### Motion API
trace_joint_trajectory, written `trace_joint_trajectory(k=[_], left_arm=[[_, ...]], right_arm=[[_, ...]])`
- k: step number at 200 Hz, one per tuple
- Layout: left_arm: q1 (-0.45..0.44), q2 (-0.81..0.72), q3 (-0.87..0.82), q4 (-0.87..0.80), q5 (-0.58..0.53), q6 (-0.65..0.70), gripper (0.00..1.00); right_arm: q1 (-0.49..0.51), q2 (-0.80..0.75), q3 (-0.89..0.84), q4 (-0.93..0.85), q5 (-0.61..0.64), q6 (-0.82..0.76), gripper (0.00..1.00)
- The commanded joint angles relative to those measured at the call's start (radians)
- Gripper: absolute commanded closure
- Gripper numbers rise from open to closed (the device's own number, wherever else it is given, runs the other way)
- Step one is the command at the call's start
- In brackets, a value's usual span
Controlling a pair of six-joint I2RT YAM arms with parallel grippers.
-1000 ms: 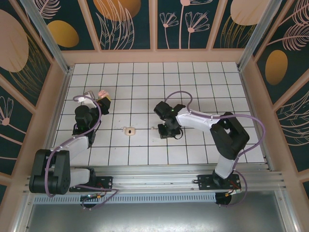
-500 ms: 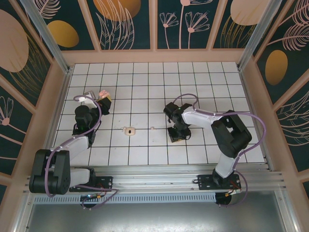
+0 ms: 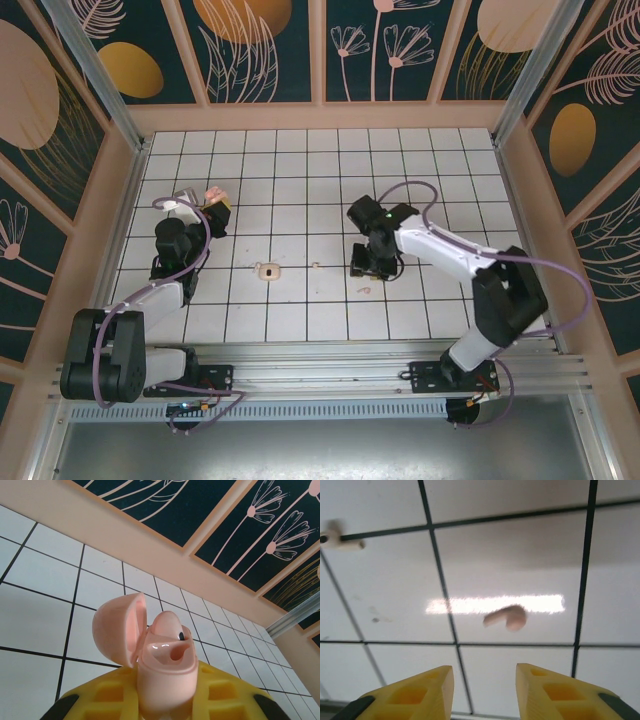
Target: Insert the wireless bluetooth earbuds into the charging case
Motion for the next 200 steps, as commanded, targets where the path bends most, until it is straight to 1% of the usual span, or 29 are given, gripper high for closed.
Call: trace_joint_trajectory(k=[1, 16, 34, 61, 127, 200], left_arm=[[0.006, -0.017, 0.014, 0.015, 0.015, 0.021, 0.96], [0.006, -0.015, 0.015, 0.013, 0.021, 0.023, 0.96], [0.006, -0.016, 0.013, 0.014, 0.024, 0.021, 0.96], [0.006, -0.024, 0.004, 0.019, 0.022, 0.016, 0.96], [0.006, -0.024, 0.005, 0.021, 0.021, 0.014, 0.96], [0.006, -0.02, 0.005, 0.019, 0.017, 0.019, 0.96]], right_arm=[[0.046, -0.084, -0.118, 0.066, -0.095, 0.328, 0.62], [0.068, -0.114, -0.182, 0.139, -0.096, 0.403, 0.64], [0.068, -0.114, -0.22, 0.174, -0.082, 0.42, 0.65], [0.053, -0.092, -0.249, 0.206, -0.064, 0.41, 0.65], [0.007, -0.047, -0.25, 0.239, -0.015, 0.365, 0.65], [-0.018, 0.005, -0.265, 0.273, -0.021, 0.34, 0.62]])
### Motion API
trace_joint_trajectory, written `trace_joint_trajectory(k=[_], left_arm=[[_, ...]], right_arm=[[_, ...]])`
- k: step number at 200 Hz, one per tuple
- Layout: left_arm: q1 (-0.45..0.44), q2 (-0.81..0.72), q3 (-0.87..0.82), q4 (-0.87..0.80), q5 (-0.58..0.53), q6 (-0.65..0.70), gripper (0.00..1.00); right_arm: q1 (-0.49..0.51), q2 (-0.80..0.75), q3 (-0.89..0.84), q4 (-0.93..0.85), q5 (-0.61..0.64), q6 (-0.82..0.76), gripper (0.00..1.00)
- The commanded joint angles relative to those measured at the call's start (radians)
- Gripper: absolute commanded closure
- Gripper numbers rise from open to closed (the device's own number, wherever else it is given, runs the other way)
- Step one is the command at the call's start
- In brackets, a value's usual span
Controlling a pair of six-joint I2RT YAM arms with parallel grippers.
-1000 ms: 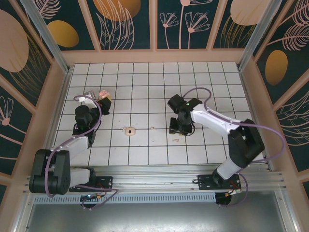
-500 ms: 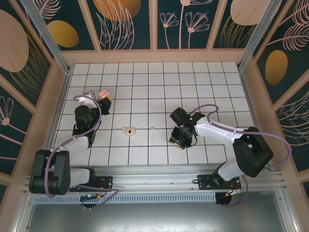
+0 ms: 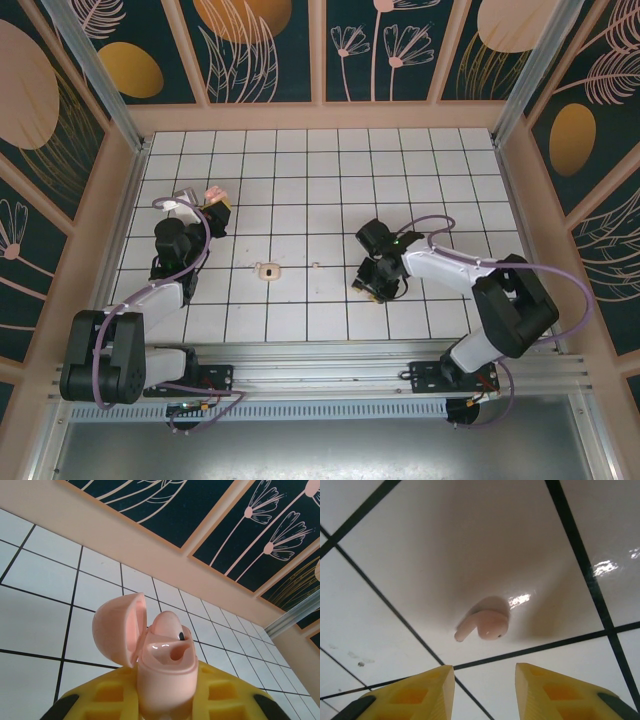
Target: Insert the wireless bluetooth earbuds into the charging case
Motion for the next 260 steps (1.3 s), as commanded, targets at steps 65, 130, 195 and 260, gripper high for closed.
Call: trace_joint_trajectory(k=[65, 130, 195, 260], left_arm=[[0.006, -0.006, 0.009, 0.015, 0.011, 0.02, 0.96], [0.006, -0.004, 0.014, 0.004, 0.01, 0.024, 0.96], [0.006, -0.004, 0.015, 0.006, 0.012, 0.026, 0.96], [0.006, -0.011, 0.013, 0.0, 0.012, 0.028, 0.96]], right_arm=[[-0.036, 0.091, 0.036, 0.064, 0.05, -0.071, 0.65], [-0.041, 0.137, 0.136, 0.018, 0.089, -0.132, 0.65], [-0.041, 0.108, 0.185, -0.129, 0.13, -0.181, 0.62], [-0.038, 0.223, 0.289, -0.209, 0.144, -0.313, 0.65]])
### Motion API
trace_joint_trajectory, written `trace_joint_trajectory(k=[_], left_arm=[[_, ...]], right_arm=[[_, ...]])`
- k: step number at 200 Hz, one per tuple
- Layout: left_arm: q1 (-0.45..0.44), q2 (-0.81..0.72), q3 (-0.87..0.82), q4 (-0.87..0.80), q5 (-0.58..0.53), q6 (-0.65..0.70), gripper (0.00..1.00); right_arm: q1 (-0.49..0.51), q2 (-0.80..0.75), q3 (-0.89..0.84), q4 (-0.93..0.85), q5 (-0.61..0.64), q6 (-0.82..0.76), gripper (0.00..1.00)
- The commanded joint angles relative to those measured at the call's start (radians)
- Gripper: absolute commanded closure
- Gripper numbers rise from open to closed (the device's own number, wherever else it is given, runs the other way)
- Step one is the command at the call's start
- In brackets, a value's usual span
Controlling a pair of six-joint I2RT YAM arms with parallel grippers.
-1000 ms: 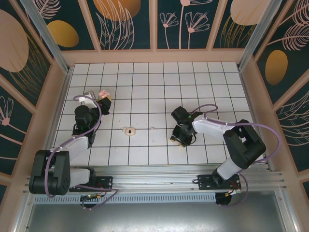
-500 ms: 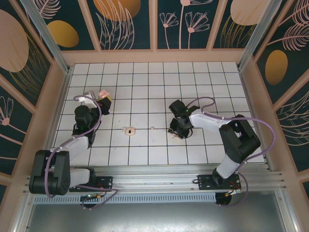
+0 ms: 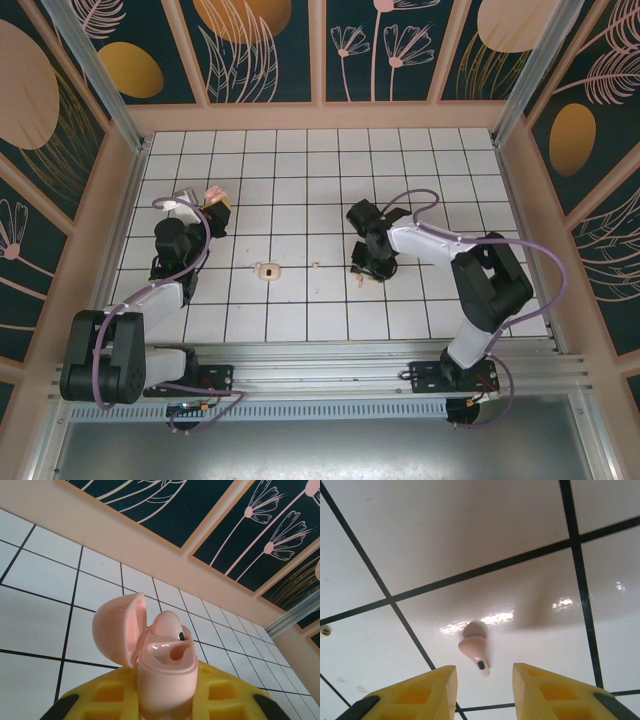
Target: Insert the wireless bluetooth earbuds into the charging case
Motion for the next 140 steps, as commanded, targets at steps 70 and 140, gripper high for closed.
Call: trace_joint_trajectory(k=[70, 140], left_arm=[[0.006, -0.008, 0.012, 0.002, 0.012, 0.024, 0.96], [0.006, -0.005, 0.012, 0.003, 0.018, 0.025, 0.96]], right_arm=[[0.002, 0.104, 0.081, -0.059, 0.008, -0.109, 0.69], [0.008, 0.131, 0.071, -0.019, -0.016, -0.113, 0.71]])
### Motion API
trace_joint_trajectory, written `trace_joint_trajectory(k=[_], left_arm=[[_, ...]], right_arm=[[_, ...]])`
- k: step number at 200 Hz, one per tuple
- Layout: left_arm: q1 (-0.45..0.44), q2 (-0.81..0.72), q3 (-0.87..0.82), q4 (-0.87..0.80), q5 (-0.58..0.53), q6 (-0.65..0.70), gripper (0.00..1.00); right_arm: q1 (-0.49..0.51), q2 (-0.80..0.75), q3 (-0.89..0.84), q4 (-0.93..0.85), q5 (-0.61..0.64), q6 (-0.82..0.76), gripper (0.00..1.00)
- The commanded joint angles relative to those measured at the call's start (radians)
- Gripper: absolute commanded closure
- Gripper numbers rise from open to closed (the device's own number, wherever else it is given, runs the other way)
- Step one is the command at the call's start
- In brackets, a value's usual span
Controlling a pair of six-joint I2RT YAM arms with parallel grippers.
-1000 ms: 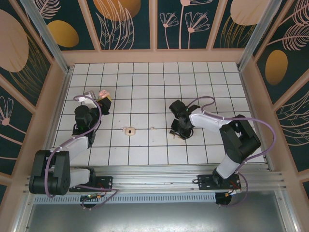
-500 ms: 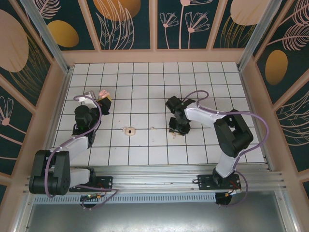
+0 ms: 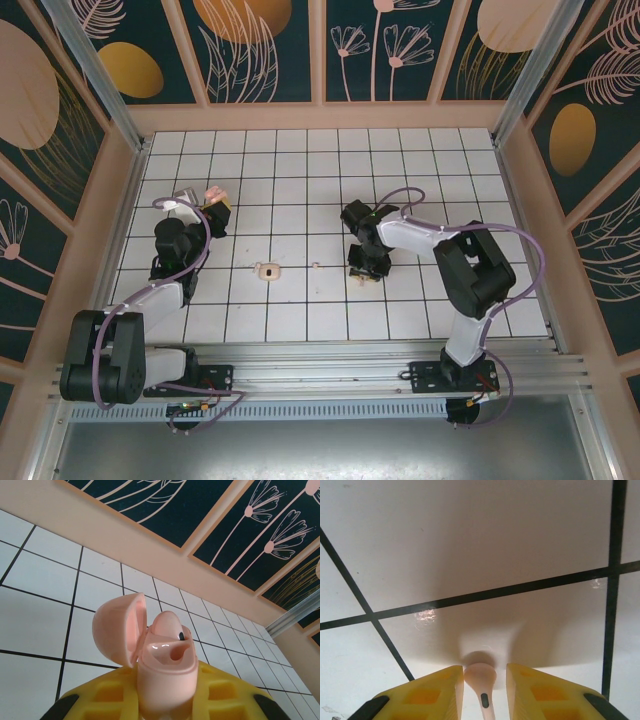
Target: Insert the wireless bluetooth earbuds into the charging case
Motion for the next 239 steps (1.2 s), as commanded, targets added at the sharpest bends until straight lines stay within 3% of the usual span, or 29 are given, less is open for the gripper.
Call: trace_joint_trajectory(k=[1, 94, 157, 239], left_arm=[[0.006, -0.005, 0.012, 0.004, 0.018, 0.022, 0.96], [0.006, 0.0, 0.014, 0.004, 0.024, 0.022, 0.96], [0.006, 0.001, 0.014, 0.01, 0.03, 0.021, 0.96], [0.006, 0.0, 0.012, 0.031, 0.08, 0.03, 0.96]], right_arm=[[0.007, 0.021, 0.017, 0.002, -0.009, -0.013, 0.71], [0.023, 0.032, 0.021, -0.035, 0.005, -0.012, 0.75], [0.023, 0.043, 0.015, -0.035, 0.008, -0.008, 0.71], [0.024, -0.033, -0.016, 0.0, 0.045, 0.031, 0.77]])
